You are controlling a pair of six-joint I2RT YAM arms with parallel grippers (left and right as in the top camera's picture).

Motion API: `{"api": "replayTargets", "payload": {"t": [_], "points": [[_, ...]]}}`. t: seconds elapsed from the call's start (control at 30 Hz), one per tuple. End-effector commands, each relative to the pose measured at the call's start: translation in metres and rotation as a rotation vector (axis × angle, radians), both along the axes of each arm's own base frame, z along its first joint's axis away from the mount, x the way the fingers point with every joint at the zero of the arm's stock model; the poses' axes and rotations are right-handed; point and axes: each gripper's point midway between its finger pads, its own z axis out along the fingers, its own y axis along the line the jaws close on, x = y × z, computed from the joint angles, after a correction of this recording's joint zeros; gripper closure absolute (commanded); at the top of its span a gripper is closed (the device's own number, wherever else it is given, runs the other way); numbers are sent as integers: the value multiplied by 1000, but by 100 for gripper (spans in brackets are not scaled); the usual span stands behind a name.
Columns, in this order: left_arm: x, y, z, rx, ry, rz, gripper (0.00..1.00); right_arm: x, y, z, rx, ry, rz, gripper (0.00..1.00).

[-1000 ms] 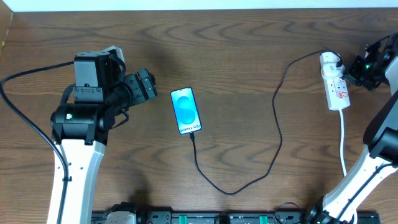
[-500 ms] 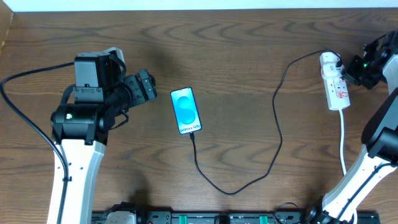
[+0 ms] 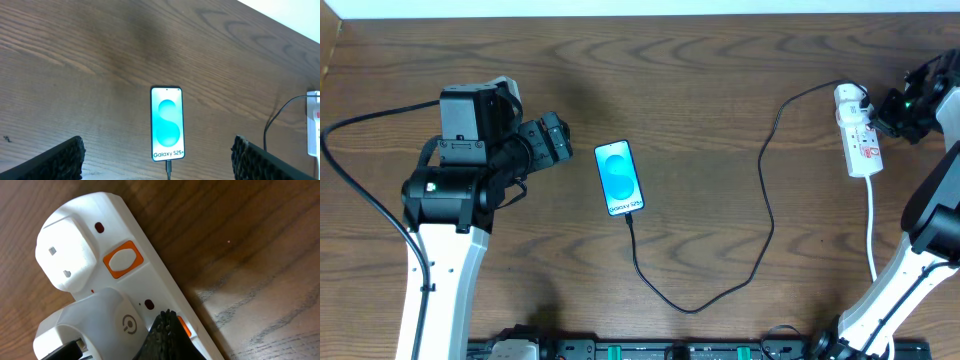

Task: Plug charger to phone and switch on socket

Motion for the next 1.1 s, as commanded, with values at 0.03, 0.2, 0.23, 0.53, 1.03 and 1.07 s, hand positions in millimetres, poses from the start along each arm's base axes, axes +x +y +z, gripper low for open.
{"api": "replayTargets", "payload": {"t": [0.03, 0.2, 0.23, 0.53, 1.03, 1.07], "points": [[0, 2, -3, 2, 11, 13, 7, -4, 110, -5, 354, 23, 157, 99], [0, 2, -3, 2, 12, 13, 7, -5, 110, -5, 358, 31, 146, 99], [0, 2, -3, 2, 12, 13, 7, -5, 111, -5, 362, 37, 137, 99], [-1, 3, -4, 2, 15, 13, 7, -5, 93, -12, 290, 68, 63, 99], [-1, 3, -4, 2, 15, 13, 7, -34, 7, 237, 3, -424, -3, 97], [-1, 3, -4, 2, 15, 13, 7, -37, 14, 245, -8, -436, 20, 96]]}}
